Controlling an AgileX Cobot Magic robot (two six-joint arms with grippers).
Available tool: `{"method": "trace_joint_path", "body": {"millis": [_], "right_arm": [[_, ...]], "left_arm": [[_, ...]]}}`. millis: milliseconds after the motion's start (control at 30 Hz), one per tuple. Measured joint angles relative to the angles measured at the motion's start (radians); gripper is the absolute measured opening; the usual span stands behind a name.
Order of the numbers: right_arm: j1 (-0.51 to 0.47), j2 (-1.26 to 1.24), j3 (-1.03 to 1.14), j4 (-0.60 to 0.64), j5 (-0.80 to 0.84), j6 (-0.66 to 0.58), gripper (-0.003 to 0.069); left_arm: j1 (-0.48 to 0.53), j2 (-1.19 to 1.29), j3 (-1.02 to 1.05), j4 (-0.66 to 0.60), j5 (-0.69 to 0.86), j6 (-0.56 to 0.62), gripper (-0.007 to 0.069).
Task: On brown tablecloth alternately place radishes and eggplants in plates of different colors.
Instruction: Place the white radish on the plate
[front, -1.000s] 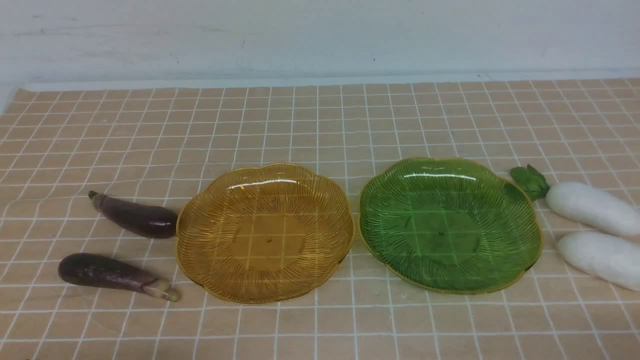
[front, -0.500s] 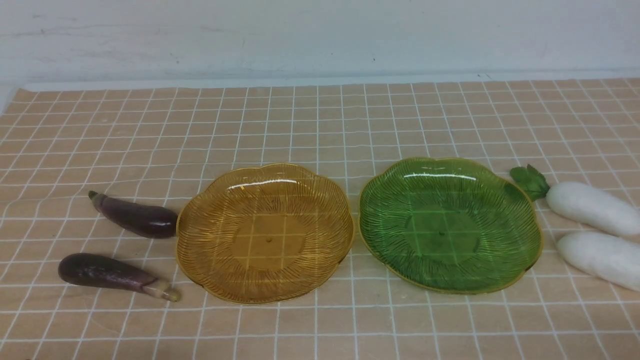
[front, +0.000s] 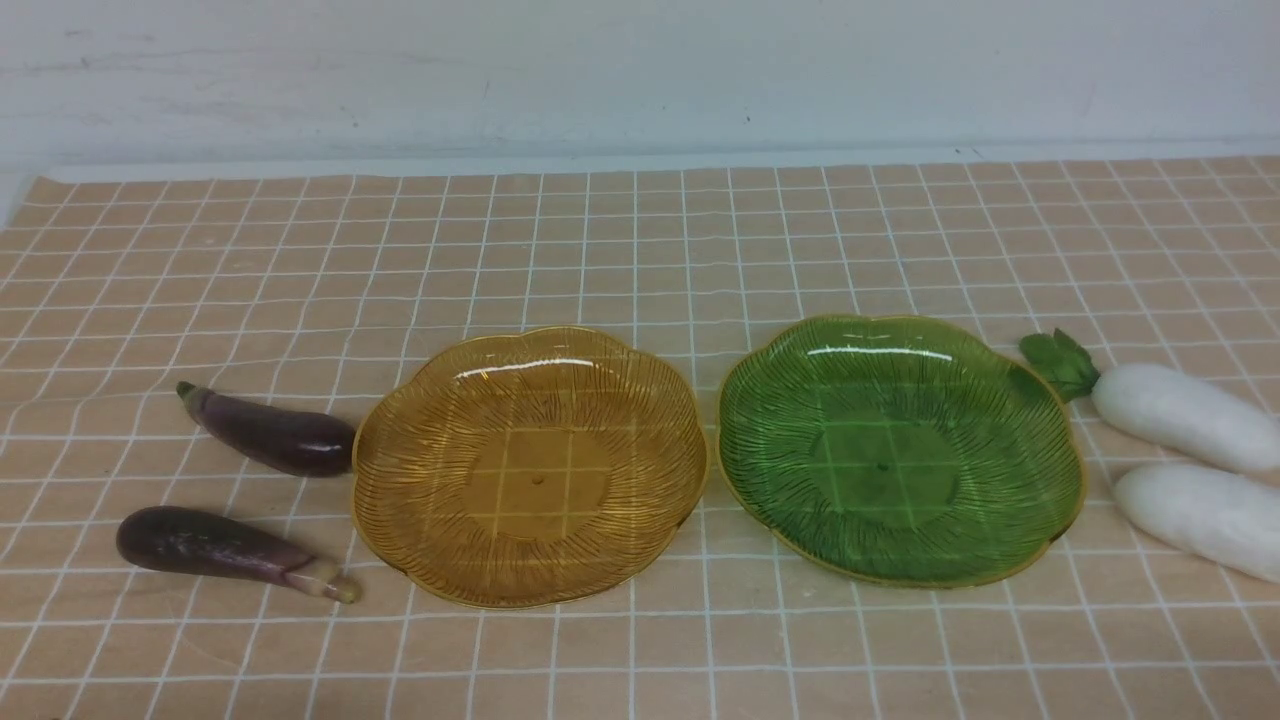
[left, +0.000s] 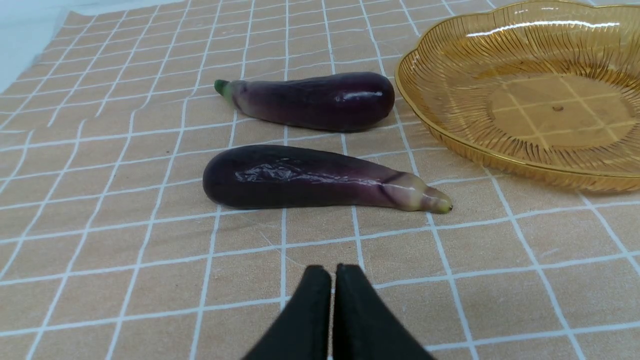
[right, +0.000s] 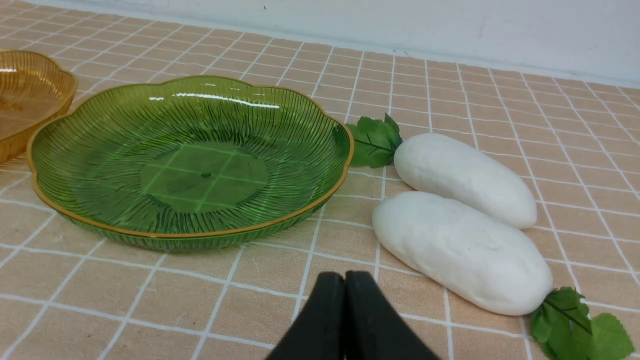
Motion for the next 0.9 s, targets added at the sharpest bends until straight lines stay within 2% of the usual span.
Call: {"method": "trace_joint_path", "body": {"millis": [133,200,233,300,333,467,667,733,767,833,900], "right_arm": [[0.000,0.000,0.000,0.023,-0.001,0.013,-0.0015],[0.000,0.000,0.001,0.158,-0.013,0.073,-0.0015],[0.000,0.000,0.001,0.251,-0.022,0.117,-0.0015],[0.000,0.000,0.001,0.461,-0.040,0.233,-0.0015],[0.000,0.000,0.001,0.501,-0.043,0.242,-0.0015],[0.000,0.000,0.001,0.747,-0.063,0.307,-0.0015],[0.000,0.000,0.001,0.807,-0.121,0.276,-0.0015],[0.000,0.000,-0.010,0.802,-0.122,0.244,-0.0015],[0.000,0.000,-0.040,0.788,-0.112,0.189,-0.0015],[0.000,0.014,-0.152,0.733,-0.064,0.098,-0.0015],[0.000,0.048,-0.222,0.688,-0.018,0.057,-0.0015]], "left_arm": [[0.000,0.000,0.000,-0.053,0.000,-0.047,-0.0003],[0.000,0.000,0.000,-0.202,0.000,-0.157,-0.0003],[0.000,0.000,0.000,-0.257,0.000,-0.195,-0.0003],[0.000,0.000,0.000,-0.445,0.001,-0.316,-0.0003],[0.000,0.000,0.000,-0.463,0.001,-0.316,-0.0003],[0.000,0.000,0.000,-0.763,0.000,-0.458,-0.0003],[0.000,0.000,0.000,-0.882,-0.044,-0.454,-0.0003],[0.000,0.000,-0.016,-0.893,-0.042,-0.415,-0.0003],[0.000,0.000,-0.047,-0.894,-0.026,-0.370,-0.0003],[0.000,0.012,-0.115,-0.883,0.006,-0.300,-0.0003],[0.000,0.058,-0.190,-0.851,0.053,-0.251,-0.0003]]}}
